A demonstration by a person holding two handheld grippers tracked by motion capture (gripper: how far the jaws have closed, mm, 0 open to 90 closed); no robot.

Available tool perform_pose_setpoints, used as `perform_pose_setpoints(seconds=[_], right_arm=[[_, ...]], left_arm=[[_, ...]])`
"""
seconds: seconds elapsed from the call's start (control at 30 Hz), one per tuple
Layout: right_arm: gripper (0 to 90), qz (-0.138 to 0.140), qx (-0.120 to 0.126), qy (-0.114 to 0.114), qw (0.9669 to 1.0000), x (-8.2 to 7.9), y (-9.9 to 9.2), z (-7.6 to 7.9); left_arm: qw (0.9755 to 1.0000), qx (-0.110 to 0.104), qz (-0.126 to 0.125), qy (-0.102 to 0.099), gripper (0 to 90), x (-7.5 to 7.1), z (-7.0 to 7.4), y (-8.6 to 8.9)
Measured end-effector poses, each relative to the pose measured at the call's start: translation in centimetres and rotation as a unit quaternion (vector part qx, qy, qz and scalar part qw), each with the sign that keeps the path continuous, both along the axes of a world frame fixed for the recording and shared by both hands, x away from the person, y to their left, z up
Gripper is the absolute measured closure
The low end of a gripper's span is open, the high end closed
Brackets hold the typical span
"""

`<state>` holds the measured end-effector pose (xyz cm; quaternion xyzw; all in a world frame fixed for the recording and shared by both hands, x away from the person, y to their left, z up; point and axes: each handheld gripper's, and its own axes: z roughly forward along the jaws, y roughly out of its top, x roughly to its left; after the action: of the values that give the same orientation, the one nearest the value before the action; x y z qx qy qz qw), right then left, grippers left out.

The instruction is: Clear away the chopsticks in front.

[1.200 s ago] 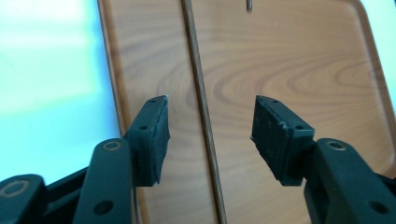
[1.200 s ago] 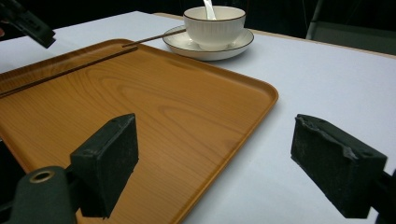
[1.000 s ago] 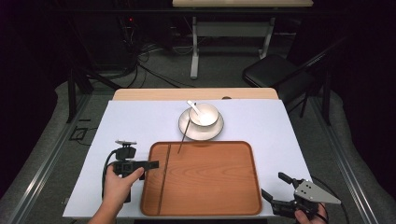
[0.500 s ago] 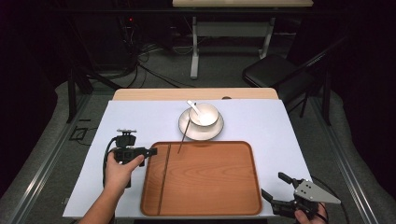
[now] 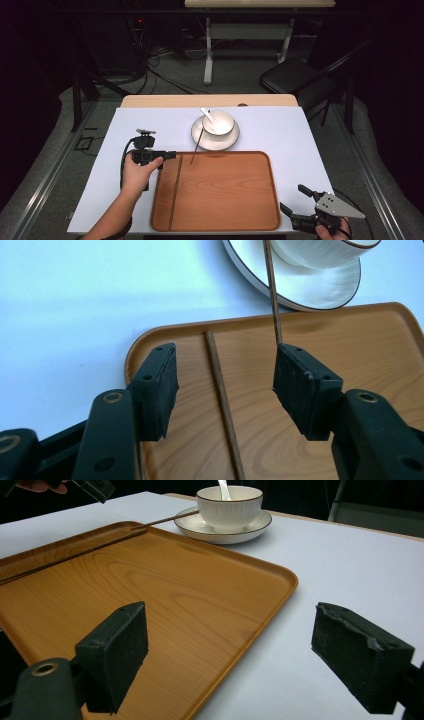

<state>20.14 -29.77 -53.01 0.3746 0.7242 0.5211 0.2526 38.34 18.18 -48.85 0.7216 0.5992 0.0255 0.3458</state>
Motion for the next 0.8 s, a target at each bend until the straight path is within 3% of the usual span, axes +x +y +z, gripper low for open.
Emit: perform_pose_setpoints(seconds=[0.8], right_arm=[[14.7,0.002,-0.001,0.000,1.0000,0.0,0.0,0.0]], left_arm=[[0.9996,0.006,-0.028,0.006,48.2,3.3,-0.7,-4.0]])
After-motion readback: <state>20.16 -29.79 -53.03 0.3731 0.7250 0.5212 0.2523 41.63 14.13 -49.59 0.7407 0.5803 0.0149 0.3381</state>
